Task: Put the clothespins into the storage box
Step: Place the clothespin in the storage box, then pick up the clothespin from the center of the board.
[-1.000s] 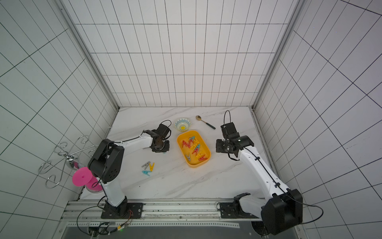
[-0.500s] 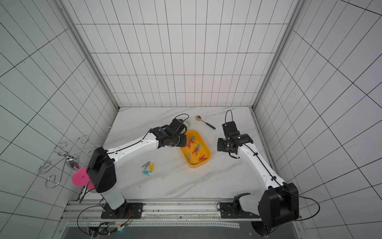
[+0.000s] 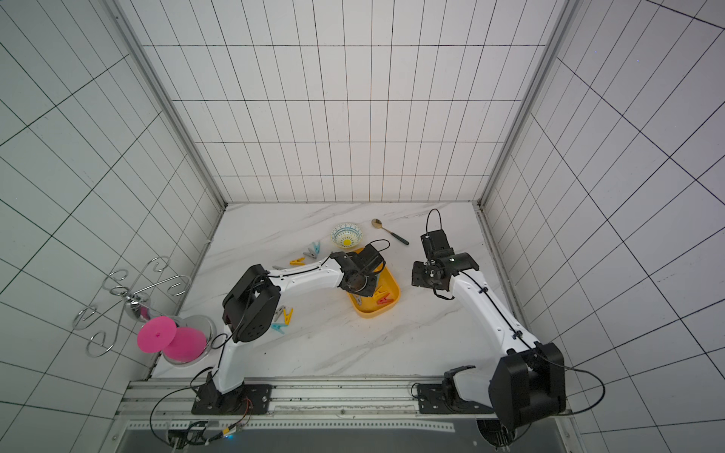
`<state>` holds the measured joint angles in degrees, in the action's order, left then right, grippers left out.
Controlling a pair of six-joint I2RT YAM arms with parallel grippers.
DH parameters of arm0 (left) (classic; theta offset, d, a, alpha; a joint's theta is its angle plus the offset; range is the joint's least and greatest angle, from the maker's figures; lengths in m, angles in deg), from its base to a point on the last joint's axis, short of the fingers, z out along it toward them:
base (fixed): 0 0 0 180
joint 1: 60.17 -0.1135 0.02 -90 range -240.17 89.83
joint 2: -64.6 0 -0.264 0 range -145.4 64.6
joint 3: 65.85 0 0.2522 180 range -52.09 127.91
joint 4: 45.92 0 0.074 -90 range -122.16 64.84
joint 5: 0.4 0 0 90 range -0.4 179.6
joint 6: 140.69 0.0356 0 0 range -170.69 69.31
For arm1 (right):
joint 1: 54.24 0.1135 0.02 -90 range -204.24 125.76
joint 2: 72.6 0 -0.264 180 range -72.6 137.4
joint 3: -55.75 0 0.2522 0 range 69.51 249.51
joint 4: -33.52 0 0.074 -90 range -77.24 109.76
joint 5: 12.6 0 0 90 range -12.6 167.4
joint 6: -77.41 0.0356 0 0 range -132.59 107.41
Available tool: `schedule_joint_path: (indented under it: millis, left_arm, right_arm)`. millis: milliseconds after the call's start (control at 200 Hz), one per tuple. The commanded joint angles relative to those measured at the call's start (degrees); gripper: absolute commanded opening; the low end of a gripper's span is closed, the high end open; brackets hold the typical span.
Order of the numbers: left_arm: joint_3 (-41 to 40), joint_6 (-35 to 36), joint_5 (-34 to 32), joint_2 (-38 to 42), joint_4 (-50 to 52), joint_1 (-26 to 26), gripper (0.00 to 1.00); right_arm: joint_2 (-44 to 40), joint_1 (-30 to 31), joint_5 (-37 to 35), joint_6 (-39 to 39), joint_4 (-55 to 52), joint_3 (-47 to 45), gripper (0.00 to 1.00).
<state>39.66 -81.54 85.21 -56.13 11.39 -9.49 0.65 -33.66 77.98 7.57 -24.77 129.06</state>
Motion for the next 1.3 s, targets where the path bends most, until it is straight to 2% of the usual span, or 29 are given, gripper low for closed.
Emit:
schedule_joint_path:
  millis: [0, 180, 295, 430, 555, 765, 959, 1114, 1294]
  left_arm:
    - [1.12, -0.13, -1.18, 0.34, 0.08, -0.17, 0.27]
    - [-0.57, -0.35, -3.40, 7.52, 0.71, -0.13, 0.44]
    - [-2.40, -1.15, -7.96, 13.67, 2.42, -0.16, 0.52]
    - [-7.12, -5.69, -16.56, 20.75, 7.47, -0.86, 0.58]
    - [-15.33, -10.43, -19.75, 29.06, 9.17, -2.51, 0.58]
    - [-30.15, -15.22, -18.02, 42.82, 9.84, -7.38, 0.58]
    - [-40.49, -18.00, -15.18, 50.00, 9.04, -11.73, 0.58]
    - [-45.46, -18.92, -10.38, 49.82, 4.87, -12.25, 0.58]
    - [-48.44, -19.11, -10.64, 47.05, 1.59, -12.31, 0.56]
  right_arm:
    - [0.18, -0.37, -0.49, 0.14, -0.12, -0.07, 0.51]
    - [0.22, -0.36, -0.15, -0.11, -0.18, -0.04, 0.51]
    - [0.31, -0.12, 0.12, -0.52, -0.60, 0.73, 0.51]
    - [1.23, 1.48, -1.46, -1.91, -4.31, 3.57, 0.51]
    - [1.67, 3.81, -2.11, -1.89, -5.47, 4.91, 0.51]
    - [2.72, 6.89, -2.06, -0.95, -5.35, 5.32, 0.51]
    - [3.90, 9.35, -1.99, -0.04, -4.60, 6.01, 0.51]
    - [5.02, 10.90, -2.58, 0.39, -4.34, 6.55, 0.51]
    - [4.92, 11.41, -3.13, 0.29, -4.28, 6.28, 0.51]
